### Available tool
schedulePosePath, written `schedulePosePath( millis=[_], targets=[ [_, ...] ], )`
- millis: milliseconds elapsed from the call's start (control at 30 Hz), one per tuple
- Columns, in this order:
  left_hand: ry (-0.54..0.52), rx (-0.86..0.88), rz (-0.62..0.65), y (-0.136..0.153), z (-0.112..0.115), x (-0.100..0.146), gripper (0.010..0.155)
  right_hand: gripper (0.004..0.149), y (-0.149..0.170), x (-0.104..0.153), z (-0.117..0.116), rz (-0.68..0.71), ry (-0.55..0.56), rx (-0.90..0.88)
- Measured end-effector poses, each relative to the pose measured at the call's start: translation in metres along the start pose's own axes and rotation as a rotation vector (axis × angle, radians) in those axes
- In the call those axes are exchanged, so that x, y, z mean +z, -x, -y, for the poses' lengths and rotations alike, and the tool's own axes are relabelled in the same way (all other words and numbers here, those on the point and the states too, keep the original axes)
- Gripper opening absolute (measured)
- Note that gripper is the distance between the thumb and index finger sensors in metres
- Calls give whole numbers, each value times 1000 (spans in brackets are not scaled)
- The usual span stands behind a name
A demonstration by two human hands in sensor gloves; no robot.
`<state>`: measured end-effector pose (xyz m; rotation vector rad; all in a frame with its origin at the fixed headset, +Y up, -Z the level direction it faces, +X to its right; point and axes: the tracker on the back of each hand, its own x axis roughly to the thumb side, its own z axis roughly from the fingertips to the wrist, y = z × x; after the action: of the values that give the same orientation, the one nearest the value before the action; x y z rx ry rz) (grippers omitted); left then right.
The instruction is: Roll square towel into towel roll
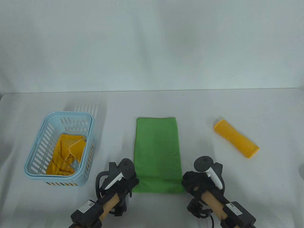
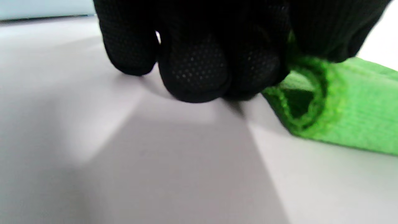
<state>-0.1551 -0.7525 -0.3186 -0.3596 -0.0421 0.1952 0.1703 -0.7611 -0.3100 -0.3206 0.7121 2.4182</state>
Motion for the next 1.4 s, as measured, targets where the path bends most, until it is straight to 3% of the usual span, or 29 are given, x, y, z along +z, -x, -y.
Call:
schedulePosePath(
  millis=[200, 267, 533, 667, 800, 1033, 1233, 1400],
  targets=[
    [-9, 51, -13, 8, -7, 0, 57, 62, 1, 5, 10, 22, 53, -31],
    [-57, 38, 13, 6, -14, 4, 60, 64, -4, 10, 14, 58, 86, -24],
    [-193, -127, 198, -29, -26, 31, 71, 68, -30, 39, 7, 257, 157, 108],
    [-167, -215, 292, -43, -19, 36, 74, 70, -42, 46, -6, 379, 121, 194],
    [-38, -281, 382, -50, -2, 34, 71, 71, -47, 45, -21, 392, 100, 314],
    [-8, -405, 373, -49, 11, 30, 64, 66, -39, 33, -37, 321, 124, 483],
    [2, -396, 352, -45, 14, 26, 64, 69, -39, 29, -51, 330, 177, 672],
    [20, -403, 341, -43, 18, 23, 72, 51, -40, 29, -48, 366, 248, 611]
  ],
)
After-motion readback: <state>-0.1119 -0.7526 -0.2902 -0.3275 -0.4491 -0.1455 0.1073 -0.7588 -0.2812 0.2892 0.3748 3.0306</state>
